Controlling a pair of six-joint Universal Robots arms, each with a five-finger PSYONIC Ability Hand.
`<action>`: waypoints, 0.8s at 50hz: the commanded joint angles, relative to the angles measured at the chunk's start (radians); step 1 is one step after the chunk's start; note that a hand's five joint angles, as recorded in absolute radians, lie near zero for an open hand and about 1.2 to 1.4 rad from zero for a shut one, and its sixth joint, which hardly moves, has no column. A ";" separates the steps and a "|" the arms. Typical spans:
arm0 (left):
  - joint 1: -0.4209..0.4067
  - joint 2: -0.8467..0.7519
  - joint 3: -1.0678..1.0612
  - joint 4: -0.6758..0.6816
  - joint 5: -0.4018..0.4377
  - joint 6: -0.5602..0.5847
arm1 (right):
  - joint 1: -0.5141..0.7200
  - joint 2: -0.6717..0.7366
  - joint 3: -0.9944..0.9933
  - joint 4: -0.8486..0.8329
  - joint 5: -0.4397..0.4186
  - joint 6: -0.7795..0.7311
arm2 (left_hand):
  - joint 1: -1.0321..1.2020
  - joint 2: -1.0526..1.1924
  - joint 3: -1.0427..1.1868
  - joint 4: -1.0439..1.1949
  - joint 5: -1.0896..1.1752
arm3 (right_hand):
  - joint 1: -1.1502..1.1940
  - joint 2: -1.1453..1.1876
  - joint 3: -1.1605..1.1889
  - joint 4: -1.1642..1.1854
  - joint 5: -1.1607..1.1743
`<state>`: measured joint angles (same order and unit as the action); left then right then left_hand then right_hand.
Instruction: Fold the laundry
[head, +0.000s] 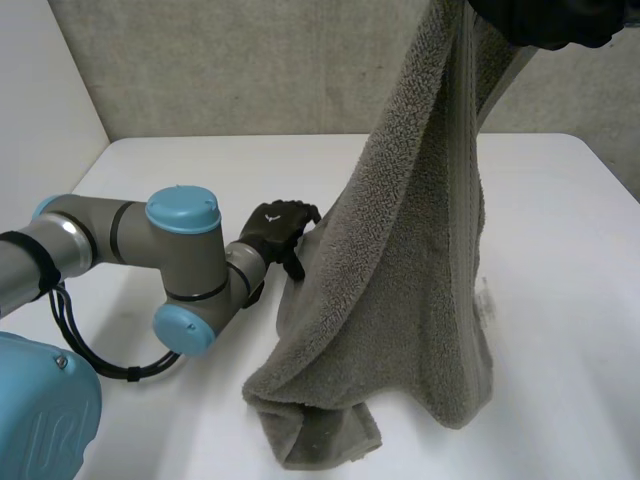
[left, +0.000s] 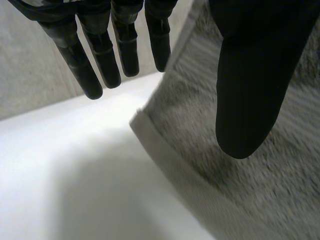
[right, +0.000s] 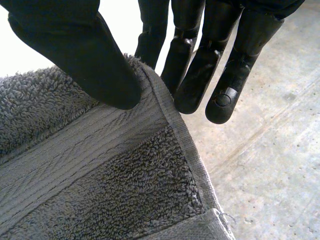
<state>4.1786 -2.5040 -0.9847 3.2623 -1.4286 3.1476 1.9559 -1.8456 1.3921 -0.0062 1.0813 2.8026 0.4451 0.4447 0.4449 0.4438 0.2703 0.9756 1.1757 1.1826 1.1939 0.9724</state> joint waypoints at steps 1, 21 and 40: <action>-0.003 0.020 -0.003 0.034 0.000 -0.008 | 0.009 0.002 0.008 -0.001 -0.001 0.000 | 0.062 0.062 0.062 0.063 0.062 | 0.421 0.221 0.214 0.202 0.249; -0.023 -0.019 0.018 0.033 0.111 -0.011 | -0.009 0.011 0.012 -0.006 -0.006 0.000 | 0.951 0.952 0.951 0.952 0.951 | 0.421 0.221 0.214 0.202 0.249; 0.162 0.454 -0.153 0.027 -0.148 0.095 | -0.196 0.144 -0.002 0.005 0.018 -0.012 | 0.951 0.952 0.951 0.952 0.951 | 0.421 0.221 0.214 0.202 0.249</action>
<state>4.2910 -2.2506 -1.0326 3.2904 -1.5373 3.1754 1.8344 -1.7721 1.4002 -0.0102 1.0834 2.7914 1.1699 1.2158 1.2151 1.2160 1.0227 0.9756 1.1757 1.1827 1.1939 0.9728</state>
